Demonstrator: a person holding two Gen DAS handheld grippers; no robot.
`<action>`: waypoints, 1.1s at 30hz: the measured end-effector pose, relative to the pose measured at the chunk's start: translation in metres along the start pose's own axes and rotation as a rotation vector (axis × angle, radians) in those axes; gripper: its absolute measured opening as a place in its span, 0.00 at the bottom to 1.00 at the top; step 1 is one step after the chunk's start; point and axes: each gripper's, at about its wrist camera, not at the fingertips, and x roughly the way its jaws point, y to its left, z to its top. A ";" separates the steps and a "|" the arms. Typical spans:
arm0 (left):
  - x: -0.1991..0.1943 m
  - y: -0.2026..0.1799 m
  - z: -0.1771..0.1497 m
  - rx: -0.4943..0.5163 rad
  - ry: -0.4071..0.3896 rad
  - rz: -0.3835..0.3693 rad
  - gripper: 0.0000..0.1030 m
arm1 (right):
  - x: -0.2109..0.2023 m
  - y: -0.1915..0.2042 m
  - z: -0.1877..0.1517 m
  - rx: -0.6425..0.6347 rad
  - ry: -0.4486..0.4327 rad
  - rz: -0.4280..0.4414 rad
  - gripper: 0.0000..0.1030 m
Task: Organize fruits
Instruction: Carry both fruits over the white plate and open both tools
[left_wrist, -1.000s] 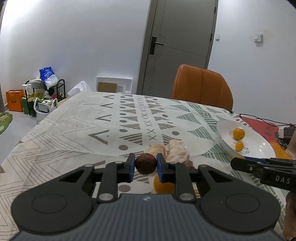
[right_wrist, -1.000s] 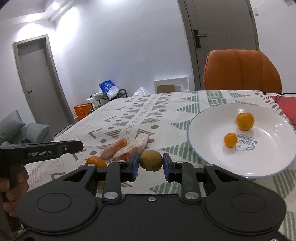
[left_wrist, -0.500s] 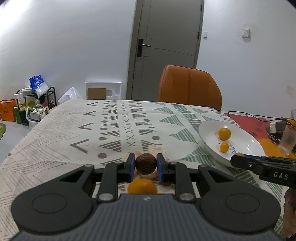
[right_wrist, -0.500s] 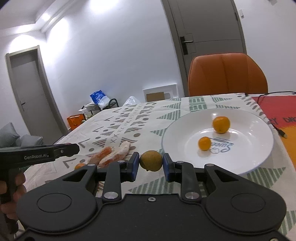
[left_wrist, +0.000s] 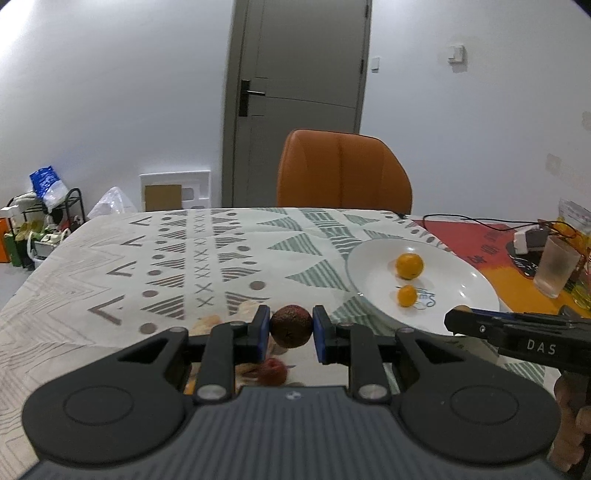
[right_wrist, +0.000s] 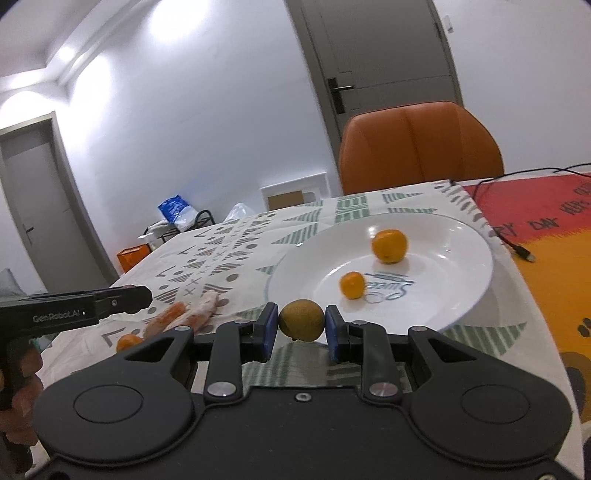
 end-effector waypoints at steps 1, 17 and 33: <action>0.002 -0.003 0.001 0.003 0.000 -0.004 0.22 | 0.000 -0.003 0.000 0.005 0.000 -0.004 0.25; 0.026 -0.043 0.009 0.067 0.003 -0.063 0.22 | -0.008 -0.034 0.004 0.037 -0.039 -0.081 0.26; 0.043 -0.075 0.016 0.116 0.006 -0.096 0.22 | -0.011 -0.044 0.000 0.056 -0.046 -0.091 0.31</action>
